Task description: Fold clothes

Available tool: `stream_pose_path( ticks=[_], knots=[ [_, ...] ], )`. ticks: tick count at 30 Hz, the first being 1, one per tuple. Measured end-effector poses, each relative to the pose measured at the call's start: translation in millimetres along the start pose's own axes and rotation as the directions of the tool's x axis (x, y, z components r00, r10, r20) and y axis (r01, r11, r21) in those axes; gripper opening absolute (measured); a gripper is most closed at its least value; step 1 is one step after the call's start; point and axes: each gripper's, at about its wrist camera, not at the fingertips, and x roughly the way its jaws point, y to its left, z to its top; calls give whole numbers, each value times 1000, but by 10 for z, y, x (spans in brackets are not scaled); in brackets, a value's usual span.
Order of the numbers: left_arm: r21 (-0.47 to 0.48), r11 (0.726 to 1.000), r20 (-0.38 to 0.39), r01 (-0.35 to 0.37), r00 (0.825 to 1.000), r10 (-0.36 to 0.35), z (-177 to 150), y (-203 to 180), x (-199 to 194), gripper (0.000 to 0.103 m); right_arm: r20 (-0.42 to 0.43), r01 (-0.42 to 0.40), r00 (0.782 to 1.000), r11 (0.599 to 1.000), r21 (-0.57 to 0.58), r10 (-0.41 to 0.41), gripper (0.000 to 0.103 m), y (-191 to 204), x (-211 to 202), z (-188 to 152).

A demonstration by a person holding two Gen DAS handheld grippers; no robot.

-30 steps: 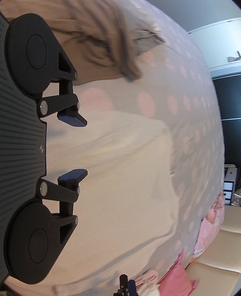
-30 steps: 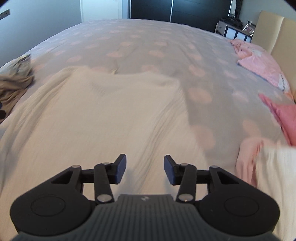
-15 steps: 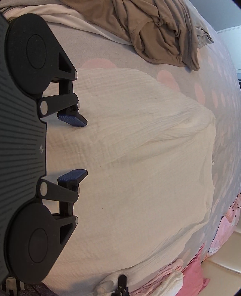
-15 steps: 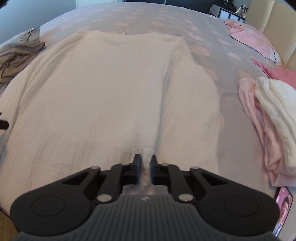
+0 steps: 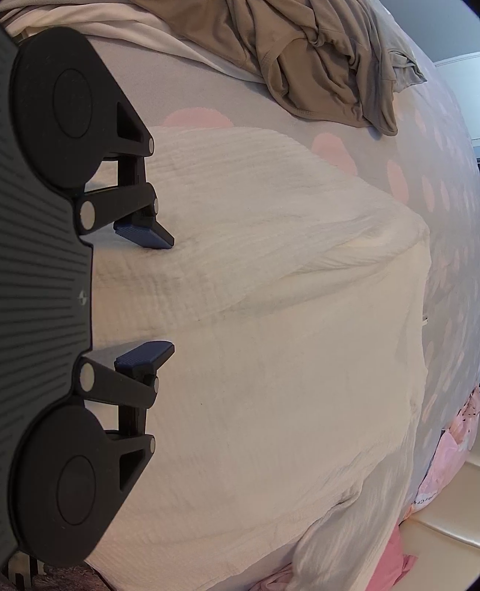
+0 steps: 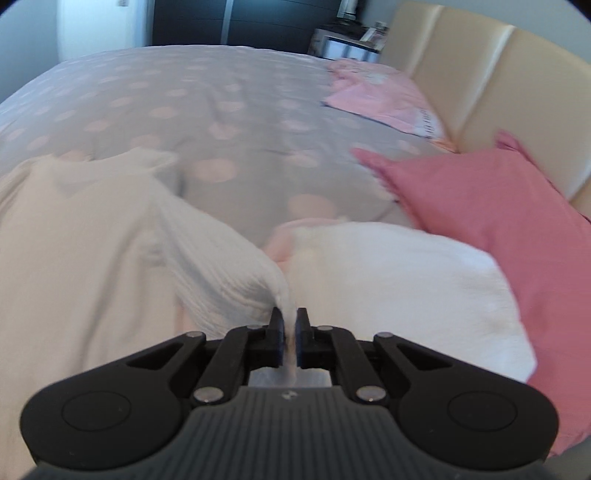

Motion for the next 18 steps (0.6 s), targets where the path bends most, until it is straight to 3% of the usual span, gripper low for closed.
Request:
stream_pose_path(
  ticks=[6, 9, 12, 13, 14, 18],
  knots=[
    [-15, 1000, -17, -3, 1000, 3, -35, 18, 21, 53, -15, 161, 987, 987, 19, -161, 6, -371, 303, 108],
    [-25, 1000, -25, 0, 1000, 0, -43, 53, 39, 53, -45, 174, 984, 980, 91, -171, 7, -550, 436, 98],
    [-34, 999, -24, 3, 1000, -3, -38, 93, 36, 43, -48, 158, 987, 977, 143, -152, 18, -619, 472, 61],
    [-37, 999, -23, 3, 1000, -4, -37, 105, 31, 39, -39, 155, 988, 977, 149, -151, 33, -610, 445, 43],
    [-39, 999, -22, 3, 1000, -4, -36, 118, 28, 37, -24, 156, 988, 977, 147, -154, 41, -579, 398, 14],
    [-44, 999, -19, 4, 1000, -5, -21, 162, 5, 19, 46, 142, 988, 981, 133, -150, 46, -395, 180, -113]
  ],
)
